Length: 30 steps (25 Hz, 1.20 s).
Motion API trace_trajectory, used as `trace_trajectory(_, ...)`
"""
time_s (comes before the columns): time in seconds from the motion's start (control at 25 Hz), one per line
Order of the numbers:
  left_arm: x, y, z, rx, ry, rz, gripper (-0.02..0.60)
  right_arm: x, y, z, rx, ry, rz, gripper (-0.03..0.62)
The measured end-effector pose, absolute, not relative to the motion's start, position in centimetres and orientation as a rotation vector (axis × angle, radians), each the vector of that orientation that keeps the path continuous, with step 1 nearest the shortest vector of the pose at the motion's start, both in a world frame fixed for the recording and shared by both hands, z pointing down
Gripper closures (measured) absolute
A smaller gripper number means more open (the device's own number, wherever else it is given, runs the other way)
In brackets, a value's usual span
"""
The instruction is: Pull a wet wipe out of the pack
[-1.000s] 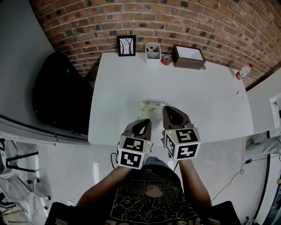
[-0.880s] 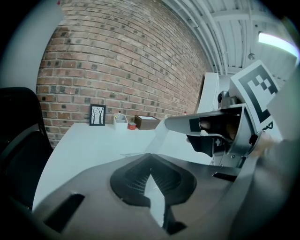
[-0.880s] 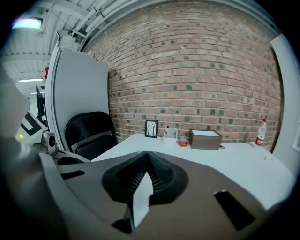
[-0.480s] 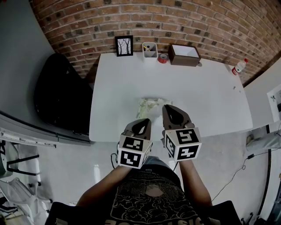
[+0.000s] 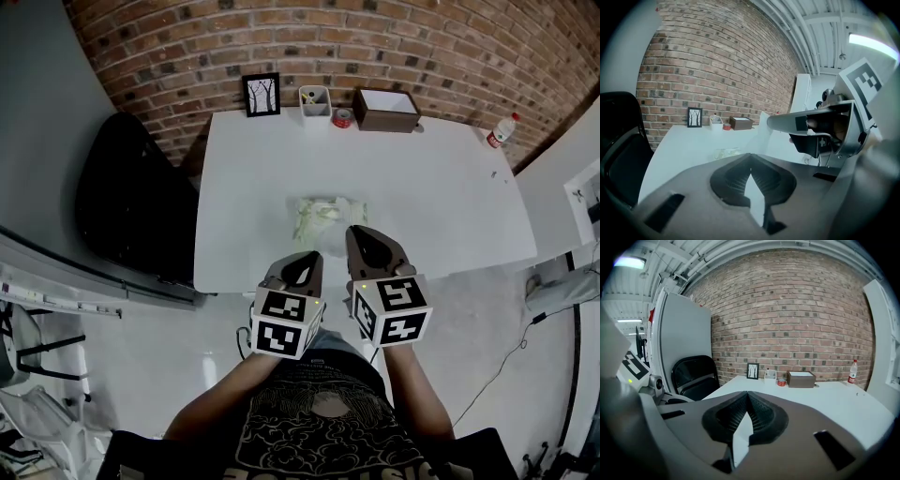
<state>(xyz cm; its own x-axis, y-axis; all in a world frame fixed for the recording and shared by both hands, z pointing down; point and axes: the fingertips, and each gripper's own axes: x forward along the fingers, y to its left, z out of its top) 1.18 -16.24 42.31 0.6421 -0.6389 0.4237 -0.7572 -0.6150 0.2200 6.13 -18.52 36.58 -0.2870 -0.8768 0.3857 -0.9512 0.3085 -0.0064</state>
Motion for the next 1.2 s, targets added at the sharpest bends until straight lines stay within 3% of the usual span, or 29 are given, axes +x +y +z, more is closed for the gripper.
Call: trace_trajectory(1.2, -1.0, -10.1, 40.4, 2.533, -1.155, 0.326, 0.572, 2.4, -9.4, 39.2, 1.624, -2.238, 0.354, 0.579)
